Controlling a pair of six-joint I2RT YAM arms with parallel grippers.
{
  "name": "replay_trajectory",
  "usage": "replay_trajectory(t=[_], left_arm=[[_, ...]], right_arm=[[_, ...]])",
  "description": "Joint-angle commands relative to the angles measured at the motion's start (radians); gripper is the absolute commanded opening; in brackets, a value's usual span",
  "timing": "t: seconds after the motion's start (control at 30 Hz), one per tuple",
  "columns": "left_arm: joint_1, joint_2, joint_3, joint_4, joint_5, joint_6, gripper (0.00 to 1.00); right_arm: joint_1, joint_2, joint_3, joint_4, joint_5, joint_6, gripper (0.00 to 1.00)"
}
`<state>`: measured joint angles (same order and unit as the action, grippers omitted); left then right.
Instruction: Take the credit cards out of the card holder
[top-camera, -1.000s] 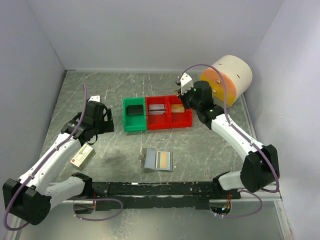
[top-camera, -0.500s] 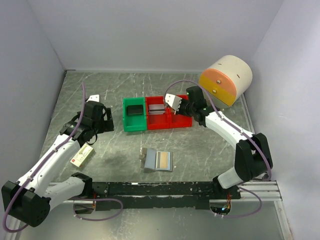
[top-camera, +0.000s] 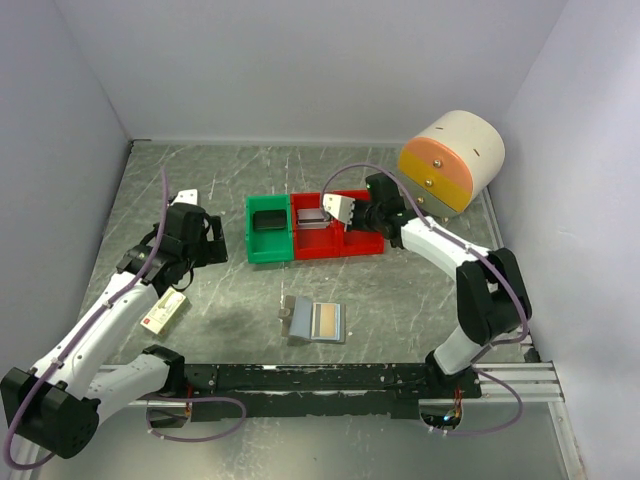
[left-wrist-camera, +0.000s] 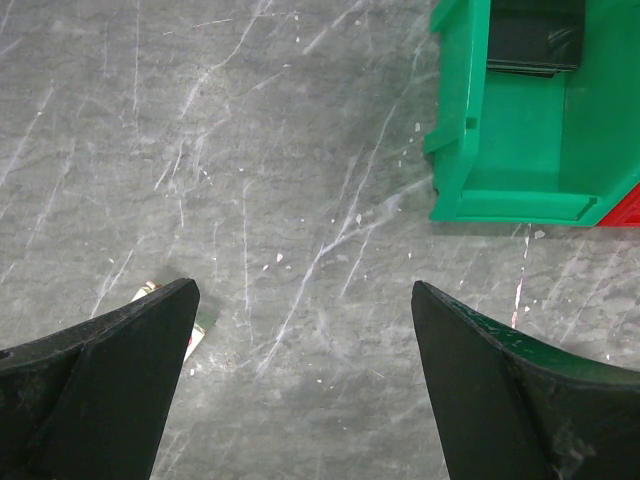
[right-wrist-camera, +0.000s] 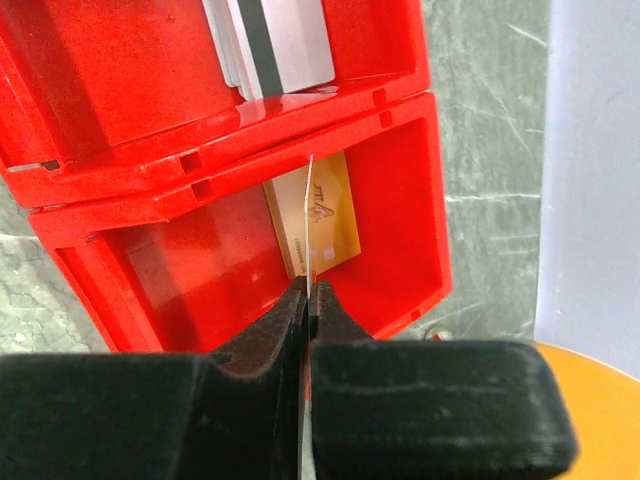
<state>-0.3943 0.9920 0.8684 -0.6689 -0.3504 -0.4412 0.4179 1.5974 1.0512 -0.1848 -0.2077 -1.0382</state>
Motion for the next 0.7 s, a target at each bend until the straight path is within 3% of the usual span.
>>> replay_trajectory(t=[0.0,0.3,0.67], left_arm=[[0.006,-0.007,-0.004,0.026,0.007,0.013,0.99],[0.006,-0.012,-0.004,0.029,0.004,0.015,0.99],[0.006,-0.013,-0.005,0.031,0.004,0.016,0.99]], right_arm=[[-0.007,0.039,0.045,0.001,-0.017,-0.024,0.00],[-0.019,0.106,-0.001,0.206,0.017,-0.020,0.00],[-0.031,0.135,0.024,0.190,0.023,-0.047,0.00]])
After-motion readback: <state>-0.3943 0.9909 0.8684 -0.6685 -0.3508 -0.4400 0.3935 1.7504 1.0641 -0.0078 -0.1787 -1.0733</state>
